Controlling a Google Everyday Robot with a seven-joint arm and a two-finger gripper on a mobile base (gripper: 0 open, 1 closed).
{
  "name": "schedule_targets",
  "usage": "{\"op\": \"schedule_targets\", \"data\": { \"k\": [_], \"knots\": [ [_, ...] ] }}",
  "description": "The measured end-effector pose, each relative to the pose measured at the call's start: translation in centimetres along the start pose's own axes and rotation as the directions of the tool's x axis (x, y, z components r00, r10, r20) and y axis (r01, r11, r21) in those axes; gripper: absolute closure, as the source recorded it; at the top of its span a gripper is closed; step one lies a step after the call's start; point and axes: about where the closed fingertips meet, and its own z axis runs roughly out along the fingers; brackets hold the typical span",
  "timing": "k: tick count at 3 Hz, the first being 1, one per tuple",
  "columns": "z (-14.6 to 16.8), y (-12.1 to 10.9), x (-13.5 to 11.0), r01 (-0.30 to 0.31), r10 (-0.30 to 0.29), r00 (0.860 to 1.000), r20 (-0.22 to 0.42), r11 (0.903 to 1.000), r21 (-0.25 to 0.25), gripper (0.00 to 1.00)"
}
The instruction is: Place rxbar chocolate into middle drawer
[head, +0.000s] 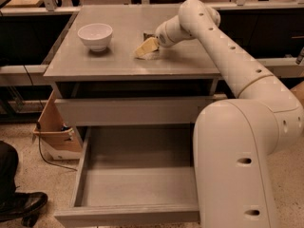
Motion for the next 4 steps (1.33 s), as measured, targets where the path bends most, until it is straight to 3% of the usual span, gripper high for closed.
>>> {"op": "schedule_targets", "data": {
  "k": [3,4],
  "knots": [
    [-1.2,0.4,-0.7,0.009,-0.009,1.0,0.014,0.9998,-0.015,0.87],
    [-3.5,1.2,-0.3,0.022,-0.022,1.0,0.008,0.9996,-0.019,1.0]
  ]
}}
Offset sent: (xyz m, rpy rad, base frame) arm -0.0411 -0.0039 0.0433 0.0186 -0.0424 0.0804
